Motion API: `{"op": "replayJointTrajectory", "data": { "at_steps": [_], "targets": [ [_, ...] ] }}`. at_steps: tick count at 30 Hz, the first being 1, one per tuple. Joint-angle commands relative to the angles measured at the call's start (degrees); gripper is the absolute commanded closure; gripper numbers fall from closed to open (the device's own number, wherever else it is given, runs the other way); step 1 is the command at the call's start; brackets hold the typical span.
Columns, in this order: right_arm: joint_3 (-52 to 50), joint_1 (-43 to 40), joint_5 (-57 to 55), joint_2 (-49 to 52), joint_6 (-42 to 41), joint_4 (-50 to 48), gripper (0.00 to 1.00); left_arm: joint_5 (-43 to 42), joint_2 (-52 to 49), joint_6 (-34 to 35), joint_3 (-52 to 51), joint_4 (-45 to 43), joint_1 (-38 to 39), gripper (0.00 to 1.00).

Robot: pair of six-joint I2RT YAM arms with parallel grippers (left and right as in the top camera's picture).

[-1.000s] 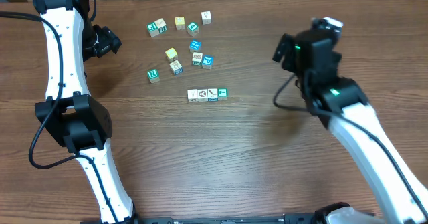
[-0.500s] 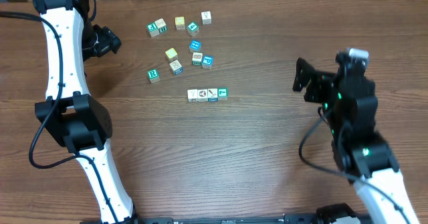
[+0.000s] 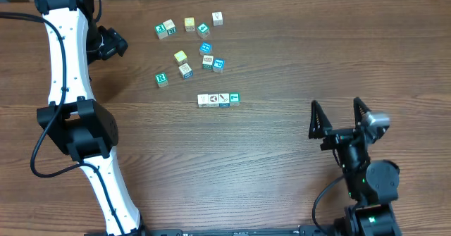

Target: Form a horizontal line

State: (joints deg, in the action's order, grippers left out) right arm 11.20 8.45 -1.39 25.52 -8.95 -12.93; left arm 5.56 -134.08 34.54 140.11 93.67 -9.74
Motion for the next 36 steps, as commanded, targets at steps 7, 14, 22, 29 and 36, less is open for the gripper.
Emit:
{"op": "replayJointTrajectory", "data": {
  "at_steps": [7, 14, 22, 29, 36],
  "targets": [
    [-9.20, -0.59, 0.48, -11.67, 0.48, -0.24, 0.00, 0.13, 0.35, 0.17, -0.13, 0.11, 0.42, 0.00],
    [-10.73, -0.59, 0.42, -19.76, 0.50, 10.29, 0.00, 0.13, 0.35, 0.17, -0.15, 0.11, 0.42, 0.00],
    [-10.73, -0.59, 0.63, -25.40, 2.64, 17.77, 0.00, 0.13, 0.35, 0.17, -0.15, 0.11, 0.42, 0.00],
    [-10.73, -0.59, 1.11, -25.40, 2.62, 17.77, 0.00, 0.13, 0.35, 0.17, -0.13, 0.11, 0.42, 0.00],
    [-10.73, -0.59, 1.11, -25.35, 2.62, 17.77, 0.00, 0.13, 0.35, 0.17, -0.13, 0.11, 0.42, 0.00]
  ]
}}
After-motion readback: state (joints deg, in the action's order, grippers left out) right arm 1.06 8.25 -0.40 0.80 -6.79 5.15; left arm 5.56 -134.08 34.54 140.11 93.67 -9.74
